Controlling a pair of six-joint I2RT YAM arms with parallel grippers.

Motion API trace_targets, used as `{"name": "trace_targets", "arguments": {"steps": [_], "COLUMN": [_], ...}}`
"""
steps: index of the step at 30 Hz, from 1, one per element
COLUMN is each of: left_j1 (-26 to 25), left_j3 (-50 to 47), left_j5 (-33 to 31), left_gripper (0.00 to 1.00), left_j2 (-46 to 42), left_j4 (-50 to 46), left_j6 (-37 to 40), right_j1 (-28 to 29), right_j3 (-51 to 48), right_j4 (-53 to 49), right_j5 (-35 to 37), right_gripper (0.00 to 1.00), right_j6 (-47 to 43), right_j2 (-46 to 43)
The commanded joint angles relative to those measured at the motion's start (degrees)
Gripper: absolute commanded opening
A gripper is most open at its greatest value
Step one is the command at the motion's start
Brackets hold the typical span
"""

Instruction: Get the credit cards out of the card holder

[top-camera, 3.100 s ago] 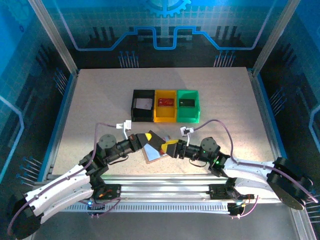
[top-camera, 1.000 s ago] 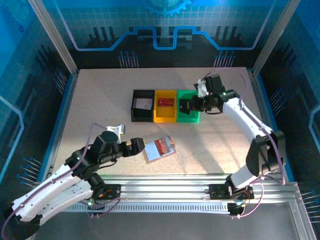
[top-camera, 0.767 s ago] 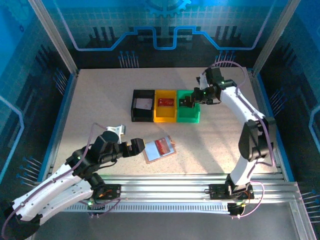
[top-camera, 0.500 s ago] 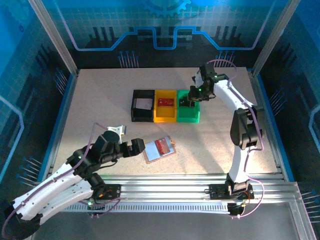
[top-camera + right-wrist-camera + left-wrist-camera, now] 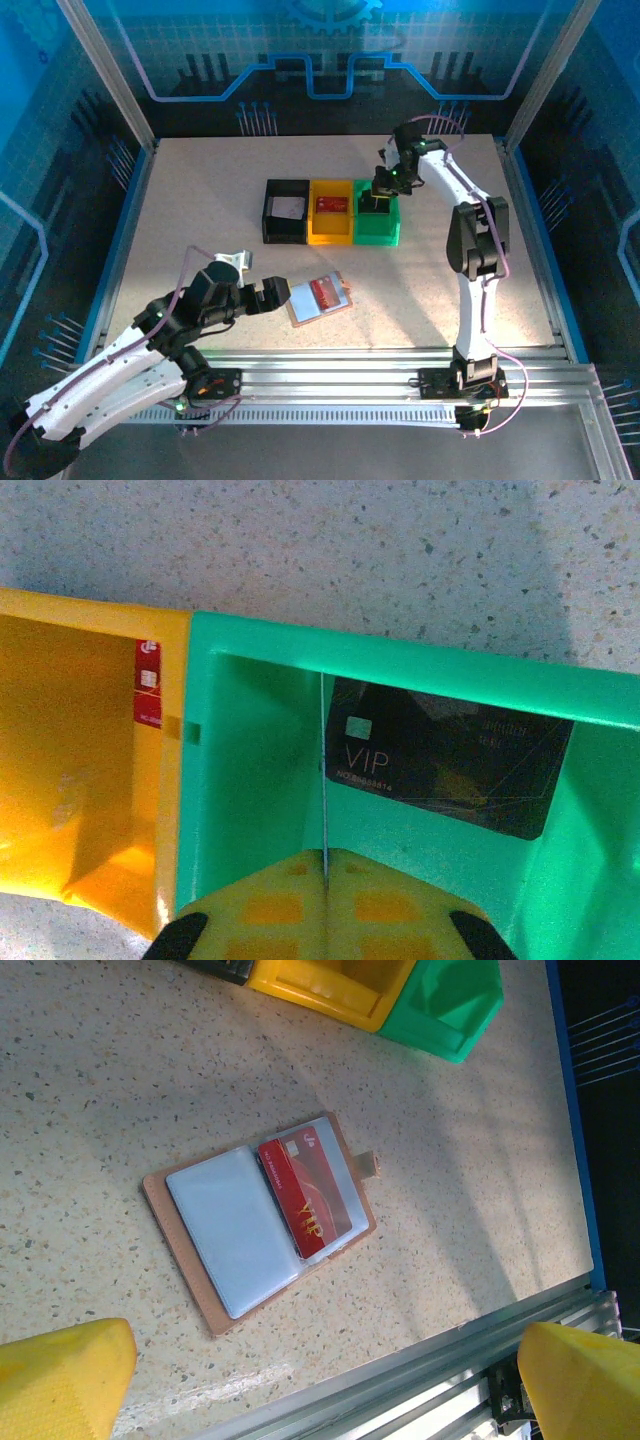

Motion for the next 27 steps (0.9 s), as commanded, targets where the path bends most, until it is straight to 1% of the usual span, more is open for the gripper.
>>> {"name": "trace_targets", "arguments": {"steps": [1,9,10,12,17,19,24,27], "left_j1": [-0.3,-0.3,-0.3,-0.3,-0.3,-0.3,-0.3,-0.3], "left_j3": [0.1,0.2,0.2,0.2,0.4,0.5,0.7,0.8], "left_j5": [1.0,1.7,1.8,1.9,2.0,2.0,2.0,2.0], "left_gripper": [0.99,0.99,0.99,0.99,0.99,0.99,0.99,0.99], "left_j2": [0.6,1.5,1.5,1.5,1.5,1.5,1.5,1.5], "left_j4": [-0.4,-0.1,-0.1,-0.2,-0.5,-0.6,-0.9,-0.9], "left_j6": [0.4,0.2,0.2,0.0,0.0,0.0,-0.3,-0.4], "right_j1": [-0.5,-0.3,-0.4,-0.3,-0.1,-0.1,0.3,0.8], "right_j3": [2.9,5.0,5.5,5.8,6.5,6.8,7.4,8.3], "right_j4": [-3.6,-4.3,-4.7,-5.0,-5.3,-5.5,-5.4,-5.9], "right_j5": [0.2,1.5,1.6,2.1,3.6,4.4,6.6,8.3], "right_gripper": [0.00,0.00,0.01,0.09,0.14,0.20,0.20,0.22], "right_j6": [-1.0,-0.9,-1.0,-1.1,-1.1,-1.1,-1.0,-1.4], "right_j2": [2.9,4.9,5.3,6.0,6.1,5.9,4.9,4.9]}}
